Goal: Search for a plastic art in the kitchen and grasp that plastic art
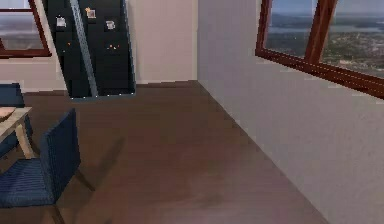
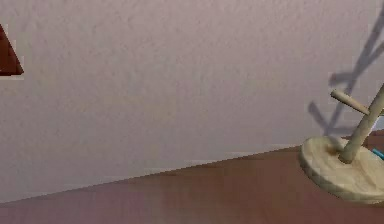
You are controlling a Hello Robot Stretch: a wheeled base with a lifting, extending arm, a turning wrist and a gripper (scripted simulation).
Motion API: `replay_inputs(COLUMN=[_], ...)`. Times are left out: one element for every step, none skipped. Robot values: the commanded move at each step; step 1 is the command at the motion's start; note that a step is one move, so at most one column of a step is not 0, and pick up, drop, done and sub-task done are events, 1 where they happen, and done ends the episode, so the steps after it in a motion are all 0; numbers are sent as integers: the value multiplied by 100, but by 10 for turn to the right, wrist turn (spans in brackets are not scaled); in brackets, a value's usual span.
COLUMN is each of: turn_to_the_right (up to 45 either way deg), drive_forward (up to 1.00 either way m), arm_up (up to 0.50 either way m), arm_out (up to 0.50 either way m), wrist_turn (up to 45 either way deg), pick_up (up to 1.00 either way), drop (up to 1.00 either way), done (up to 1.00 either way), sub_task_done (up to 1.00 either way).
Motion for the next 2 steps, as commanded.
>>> replay_inputs(turn_to_the_right=[0, -450], drive_forward=[45, 0], arm_up=[0, 0], arm_out=[0, 0], wrist_turn=[0, 0], pick_up=[0, 0], drop=[0, 0], done=[0, 0], sub_task_done=[0, 0])
